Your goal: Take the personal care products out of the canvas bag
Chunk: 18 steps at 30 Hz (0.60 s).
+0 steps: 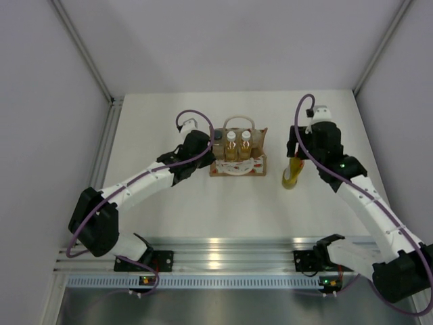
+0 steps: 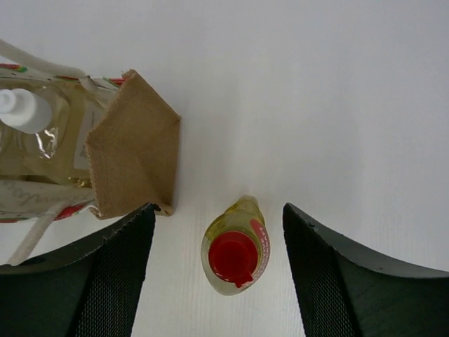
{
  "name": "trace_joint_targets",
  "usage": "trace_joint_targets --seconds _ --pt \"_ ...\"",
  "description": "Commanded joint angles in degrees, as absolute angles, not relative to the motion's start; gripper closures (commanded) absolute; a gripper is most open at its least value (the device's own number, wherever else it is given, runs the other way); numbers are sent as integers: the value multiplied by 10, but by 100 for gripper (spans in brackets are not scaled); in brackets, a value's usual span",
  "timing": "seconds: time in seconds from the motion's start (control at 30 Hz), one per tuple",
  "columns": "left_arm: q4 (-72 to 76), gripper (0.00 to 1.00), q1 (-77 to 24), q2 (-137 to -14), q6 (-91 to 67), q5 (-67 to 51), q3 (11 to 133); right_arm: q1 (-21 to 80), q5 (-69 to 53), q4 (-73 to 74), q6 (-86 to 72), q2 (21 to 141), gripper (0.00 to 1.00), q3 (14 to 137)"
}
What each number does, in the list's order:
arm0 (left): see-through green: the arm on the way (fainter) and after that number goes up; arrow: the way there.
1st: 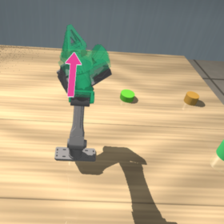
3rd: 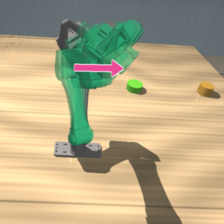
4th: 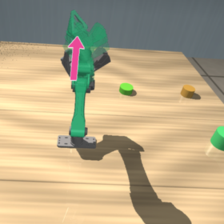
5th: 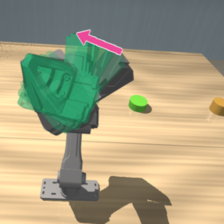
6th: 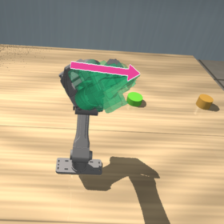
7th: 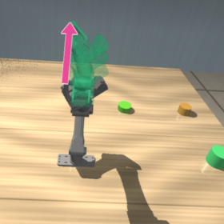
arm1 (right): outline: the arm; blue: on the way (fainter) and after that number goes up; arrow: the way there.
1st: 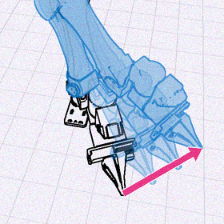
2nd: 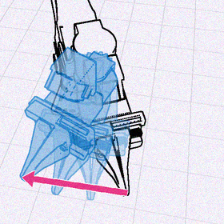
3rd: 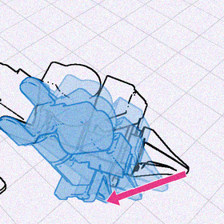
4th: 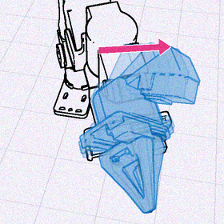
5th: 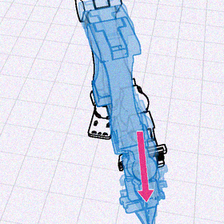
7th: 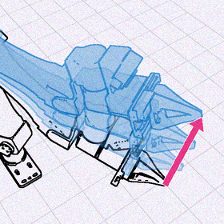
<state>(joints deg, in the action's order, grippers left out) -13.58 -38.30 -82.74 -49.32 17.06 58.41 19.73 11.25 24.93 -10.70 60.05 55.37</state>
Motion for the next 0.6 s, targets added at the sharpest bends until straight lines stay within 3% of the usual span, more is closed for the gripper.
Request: trace_joint_targets --seconds 0.0,0.57 --pt "-138 100 -391 -815 -491 142 597 221 107 230 -125 596 28 615" --pt "-140 100 -396 -815 -489 156 602 393 236 210 -197 821 36 772"
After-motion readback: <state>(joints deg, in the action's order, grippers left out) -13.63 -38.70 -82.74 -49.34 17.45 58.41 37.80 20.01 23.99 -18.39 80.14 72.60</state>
